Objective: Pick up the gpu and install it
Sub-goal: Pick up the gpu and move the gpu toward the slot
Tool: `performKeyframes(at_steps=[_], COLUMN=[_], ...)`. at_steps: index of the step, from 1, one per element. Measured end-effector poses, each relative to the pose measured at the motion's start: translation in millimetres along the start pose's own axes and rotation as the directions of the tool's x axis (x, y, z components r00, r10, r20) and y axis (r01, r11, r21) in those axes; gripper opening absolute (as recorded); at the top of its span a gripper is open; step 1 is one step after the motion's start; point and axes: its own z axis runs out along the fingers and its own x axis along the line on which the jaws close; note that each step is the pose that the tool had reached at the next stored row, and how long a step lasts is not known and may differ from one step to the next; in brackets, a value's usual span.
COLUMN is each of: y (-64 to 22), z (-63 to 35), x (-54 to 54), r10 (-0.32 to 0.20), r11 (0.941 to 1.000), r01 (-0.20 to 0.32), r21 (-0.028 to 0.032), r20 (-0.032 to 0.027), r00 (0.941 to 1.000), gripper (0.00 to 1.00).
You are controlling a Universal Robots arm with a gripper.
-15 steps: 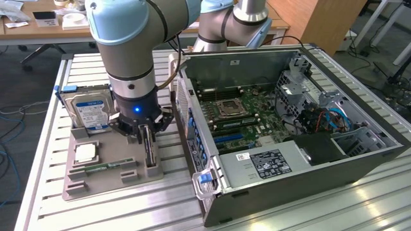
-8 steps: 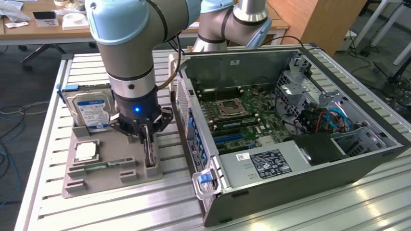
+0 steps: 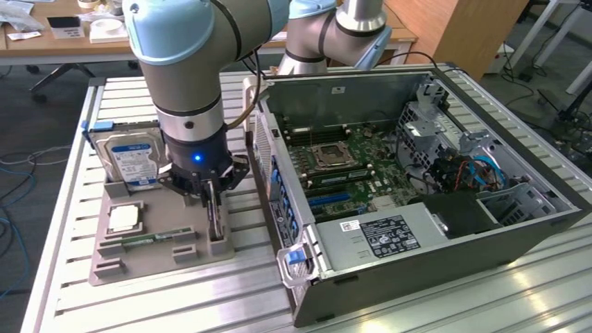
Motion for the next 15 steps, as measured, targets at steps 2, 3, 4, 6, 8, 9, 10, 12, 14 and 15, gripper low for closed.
performKeyframes(at_steps=[2, 3, 4, 6, 8, 9, 10, 12, 14, 15], y=[0.0, 0.0, 0.0, 0.0, 0.0, 0.0, 0.0, 0.0, 0.0, 0.0], z=[0.0, 0.0, 0.1, 0.1, 0.1, 0.1, 0.1, 0.1, 0.1, 0.1], x=[0.1, 0.1, 0.0, 0.0, 0.0, 0.0, 0.0, 0.0, 0.0, 0.0], r10=[-0.016, -0.027, -0.034, -0.036, -0.054, -0.066, -0.074, -0.077, -0.077, -0.077], r11=[0.9999, 0.9996, 0.9994, 0.9993, 0.9985, 0.9978, 0.9972, 0.9971, 0.9971, 0.9971], r01=[0.016, 0.027, 0.034, 0.036, 0.054, 0.066, 0.074, 0.077, 0.077, 0.077], r21=[-0.0006, -0.0011, -0.0014, -0.0016, -0.0022, -0.0027, -0.003, -0.0031, -0.0032, -0.0032], r20=[-0.0011, -0.0018, -0.0022, -0.0024, -0.0036, -0.0044, -0.0049, -0.0049, -0.005, -0.005], r00=[0.9999, 0.9996, 0.9994, 0.9993, 0.9985, 0.9978, 0.9972, 0.9971, 0.997, 0.997], gripper=[0.27, 0.27, 0.27, 0.27, 0.27, 0.27, 0.27, 0.27, 0.27, 0.27])
